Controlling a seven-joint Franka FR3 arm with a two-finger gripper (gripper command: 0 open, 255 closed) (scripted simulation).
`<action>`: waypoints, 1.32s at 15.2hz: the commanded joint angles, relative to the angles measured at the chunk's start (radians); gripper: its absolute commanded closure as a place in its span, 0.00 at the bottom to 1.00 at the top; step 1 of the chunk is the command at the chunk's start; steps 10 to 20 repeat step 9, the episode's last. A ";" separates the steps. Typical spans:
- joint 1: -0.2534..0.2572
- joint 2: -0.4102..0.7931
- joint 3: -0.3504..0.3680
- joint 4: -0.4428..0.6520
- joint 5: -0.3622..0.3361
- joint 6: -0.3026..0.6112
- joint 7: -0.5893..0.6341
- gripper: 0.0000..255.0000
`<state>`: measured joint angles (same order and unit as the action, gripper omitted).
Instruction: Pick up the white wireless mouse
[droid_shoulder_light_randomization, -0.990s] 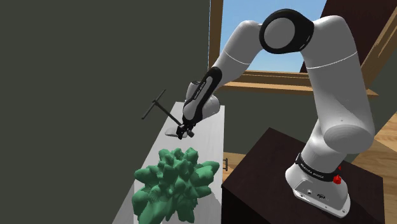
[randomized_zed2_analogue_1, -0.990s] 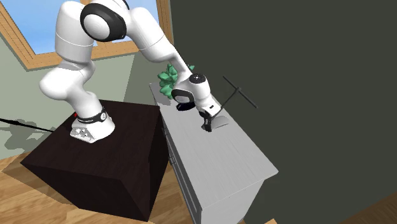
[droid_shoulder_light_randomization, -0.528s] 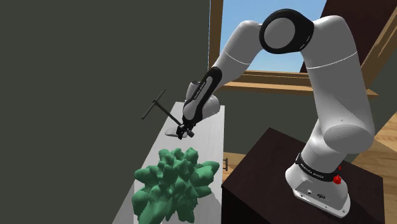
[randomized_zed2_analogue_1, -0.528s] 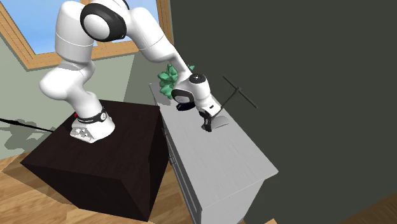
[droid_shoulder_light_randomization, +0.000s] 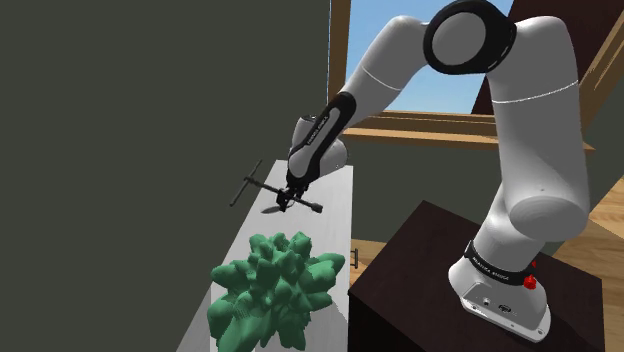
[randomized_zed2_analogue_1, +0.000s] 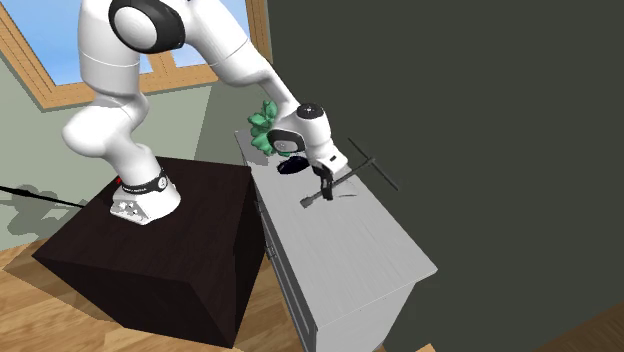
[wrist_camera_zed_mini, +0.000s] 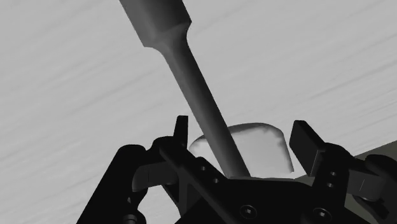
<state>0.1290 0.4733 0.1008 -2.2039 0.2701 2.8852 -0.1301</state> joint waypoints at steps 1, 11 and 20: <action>0.005 -0.025 -0.006 -0.003 -0.005 -0.022 0.007 1.00; 0.014 -0.101 -0.020 -0.013 -0.019 -0.087 0.028 1.00; 0.014 -0.101 -0.020 -0.013 -0.019 -0.087 0.028 1.00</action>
